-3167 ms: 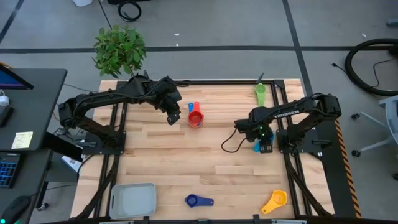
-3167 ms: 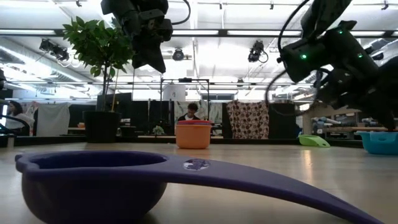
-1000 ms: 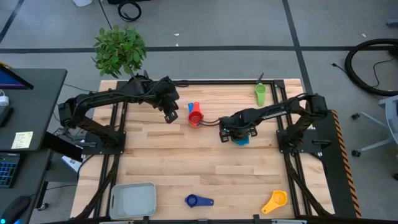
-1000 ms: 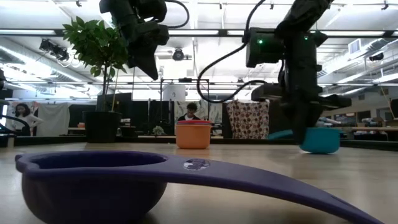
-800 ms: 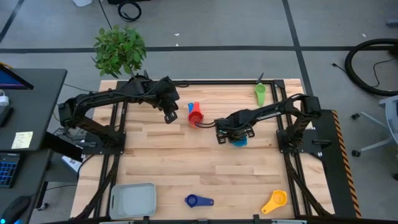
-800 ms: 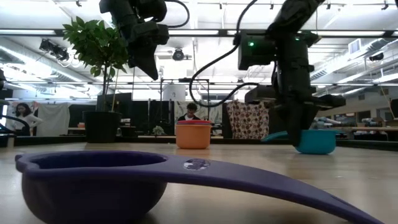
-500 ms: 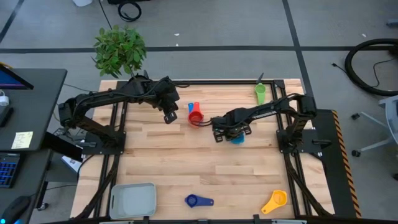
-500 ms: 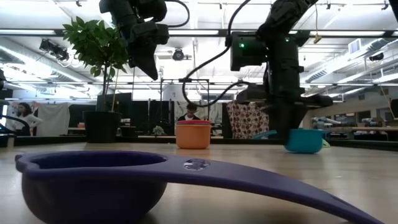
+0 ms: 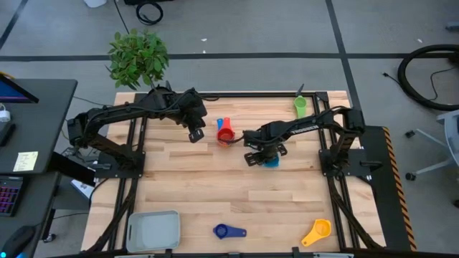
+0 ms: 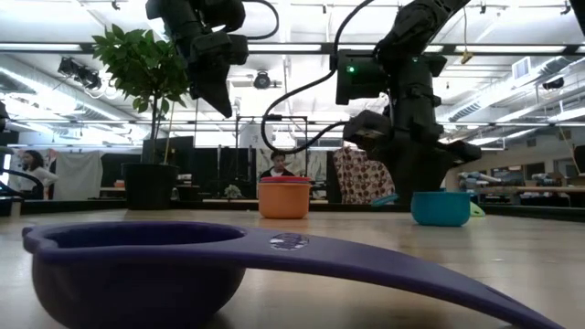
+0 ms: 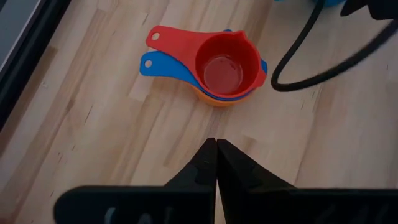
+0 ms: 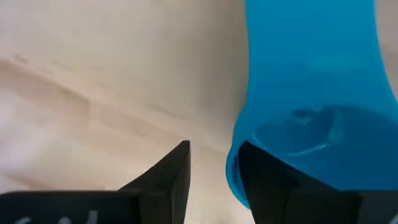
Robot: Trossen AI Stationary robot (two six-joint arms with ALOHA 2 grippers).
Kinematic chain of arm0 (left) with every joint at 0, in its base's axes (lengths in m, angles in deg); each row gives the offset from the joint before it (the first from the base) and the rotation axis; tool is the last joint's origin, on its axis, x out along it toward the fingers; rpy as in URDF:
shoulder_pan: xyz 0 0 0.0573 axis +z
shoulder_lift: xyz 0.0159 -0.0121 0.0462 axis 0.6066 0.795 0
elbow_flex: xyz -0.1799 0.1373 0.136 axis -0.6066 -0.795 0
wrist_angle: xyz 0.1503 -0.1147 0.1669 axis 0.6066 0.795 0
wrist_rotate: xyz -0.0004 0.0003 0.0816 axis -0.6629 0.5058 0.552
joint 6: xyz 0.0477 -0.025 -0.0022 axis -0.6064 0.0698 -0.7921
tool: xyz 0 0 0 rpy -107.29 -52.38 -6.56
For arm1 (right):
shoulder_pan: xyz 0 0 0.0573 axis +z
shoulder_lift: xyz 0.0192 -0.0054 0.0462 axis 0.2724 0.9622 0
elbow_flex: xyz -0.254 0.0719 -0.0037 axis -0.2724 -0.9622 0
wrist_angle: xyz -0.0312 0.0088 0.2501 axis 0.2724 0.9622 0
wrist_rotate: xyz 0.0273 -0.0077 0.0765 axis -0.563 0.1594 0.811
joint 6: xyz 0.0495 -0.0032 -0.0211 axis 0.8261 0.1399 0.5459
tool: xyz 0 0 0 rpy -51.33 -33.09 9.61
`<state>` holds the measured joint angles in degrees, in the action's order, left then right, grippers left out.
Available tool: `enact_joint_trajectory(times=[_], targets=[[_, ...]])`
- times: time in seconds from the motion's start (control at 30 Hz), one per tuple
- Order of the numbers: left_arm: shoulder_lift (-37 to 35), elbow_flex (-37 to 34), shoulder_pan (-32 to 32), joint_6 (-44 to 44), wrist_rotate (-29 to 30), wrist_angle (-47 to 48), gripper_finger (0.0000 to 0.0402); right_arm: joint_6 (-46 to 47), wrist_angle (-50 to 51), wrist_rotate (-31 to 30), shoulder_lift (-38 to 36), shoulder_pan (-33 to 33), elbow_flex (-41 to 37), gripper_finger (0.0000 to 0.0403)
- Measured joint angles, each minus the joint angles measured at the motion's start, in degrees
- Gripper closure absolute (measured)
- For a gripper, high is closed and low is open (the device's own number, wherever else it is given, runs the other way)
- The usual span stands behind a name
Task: Nest measuring cups in basket
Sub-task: Stack the light blue measuring cup on top of the red measuring cup
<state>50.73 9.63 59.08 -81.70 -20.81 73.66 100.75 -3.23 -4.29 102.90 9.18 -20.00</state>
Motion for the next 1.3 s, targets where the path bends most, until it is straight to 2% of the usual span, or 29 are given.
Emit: enact_joint_trajectory(times=[0.17, 0.43, 0.63, 0.77, 1.07, 1.3], targets=[[0.0, 0.0, 0.0, -0.1, 0.0, 0.0, 0.0393, -3.8, -1.3, 4.1, 0.0, -1.4, 0.0, 0.0268], [0.0, 0.0, 0.0, -0.1, 0.0, 0.0, 0.0393, -5.6, -2.4, 4.3, -4.7, -2.2, 0.1, 0.0281], [0.0, 0.0, 0.1, -2.5, -0.2, -0.1, 0.0393, -5.6, -1.4, 4.8, -12.5, -2.6, 0.1, 0.0286], [0.0, 0.0, 0.1, -7.1, -2.3, -0.1, 0.0393, -8.4, -0.5, 8.8, -19.1, -2.6, 0.1, 0.0288], [0.0, 0.0, -0.3, -7.0, -6.9, -4.3, 0.0392, -11.1, -4.8, 10.3, -34.3, -2.2, 0.1, 0.0288], [0.0, 0.0, -6.0, -13.0, -7.9, -11.4, 0.0392, -15.3, -10.0, 9.9, -43.1, -0.9, 0.1, 0.0289]])
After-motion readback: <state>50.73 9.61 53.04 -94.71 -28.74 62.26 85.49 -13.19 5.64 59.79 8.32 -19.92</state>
